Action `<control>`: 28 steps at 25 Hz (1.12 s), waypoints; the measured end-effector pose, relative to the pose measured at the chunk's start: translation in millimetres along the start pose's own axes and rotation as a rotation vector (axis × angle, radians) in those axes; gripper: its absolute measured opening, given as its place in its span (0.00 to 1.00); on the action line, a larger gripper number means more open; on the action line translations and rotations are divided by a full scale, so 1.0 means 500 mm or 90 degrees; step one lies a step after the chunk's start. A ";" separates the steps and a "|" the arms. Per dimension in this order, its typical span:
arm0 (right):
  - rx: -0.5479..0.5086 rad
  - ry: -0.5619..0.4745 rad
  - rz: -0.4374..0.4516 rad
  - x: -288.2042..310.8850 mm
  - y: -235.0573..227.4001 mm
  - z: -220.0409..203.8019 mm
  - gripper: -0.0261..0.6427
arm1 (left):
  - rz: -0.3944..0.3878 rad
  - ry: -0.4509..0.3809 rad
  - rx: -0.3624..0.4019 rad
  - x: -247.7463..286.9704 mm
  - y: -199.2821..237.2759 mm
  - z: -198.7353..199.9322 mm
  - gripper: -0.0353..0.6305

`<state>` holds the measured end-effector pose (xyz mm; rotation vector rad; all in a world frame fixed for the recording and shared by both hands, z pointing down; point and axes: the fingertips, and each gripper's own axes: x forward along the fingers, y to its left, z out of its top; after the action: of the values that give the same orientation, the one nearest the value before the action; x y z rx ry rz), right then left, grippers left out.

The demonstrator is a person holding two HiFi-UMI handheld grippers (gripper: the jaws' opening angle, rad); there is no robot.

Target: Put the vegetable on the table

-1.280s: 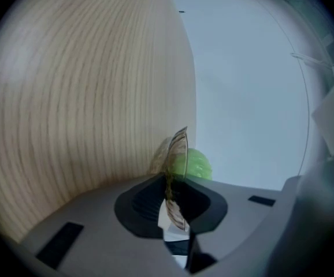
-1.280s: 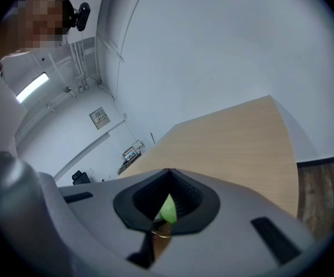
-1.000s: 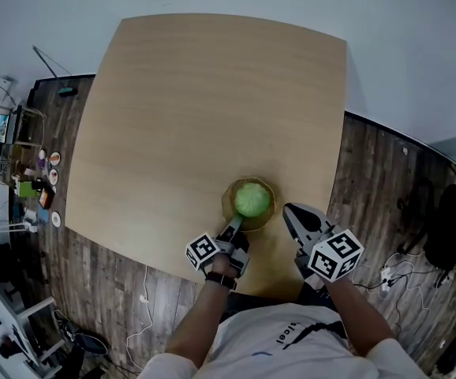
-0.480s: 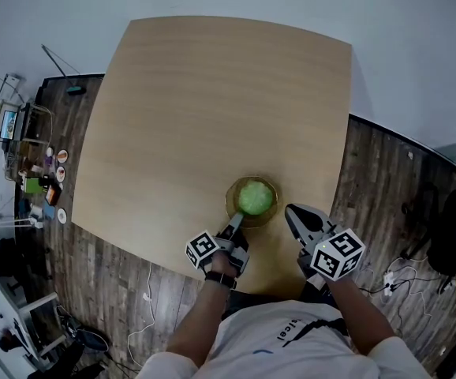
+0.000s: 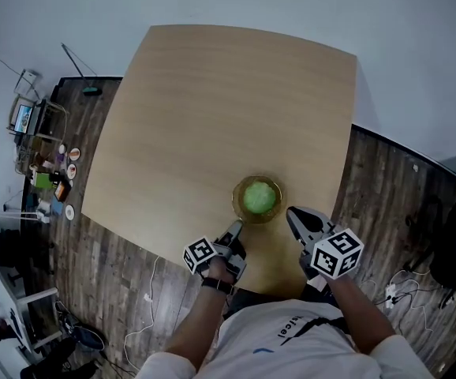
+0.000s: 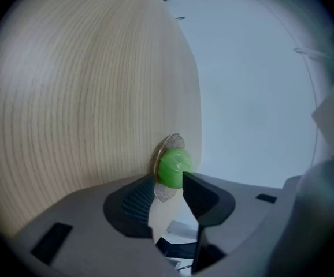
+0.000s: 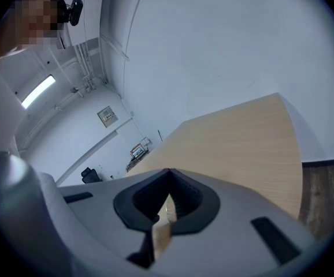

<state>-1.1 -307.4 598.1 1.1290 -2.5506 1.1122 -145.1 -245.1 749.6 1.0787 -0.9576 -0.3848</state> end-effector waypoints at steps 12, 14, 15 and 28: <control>-0.062 0.010 0.033 -0.105 0.071 0.016 0.06 | -0.141 -0.055 0.131 -0.117 -0.250 -0.101 0.12; -0.071 0.008 0.039 -0.133 0.083 0.016 0.06 | -0.171 -0.066 0.134 -0.141 -0.287 -0.134 0.10; -0.075 0.007 0.042 -0.148 0.090 0.015 0.06 | -0.193 -0.069 0.129 -0.153 -0.310 -0.156 0.09; -0.094 -0.006 0.117 -0.267 0.207 -0.035 0.06 | -0.192 -0.155 0.424 -0.344 -0.402 -0.320 0.07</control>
<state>19.9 -171.7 498.5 0.8838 -2.7371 0.9372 -77.3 -128.3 471.4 1.8264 -1.1791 -0.4644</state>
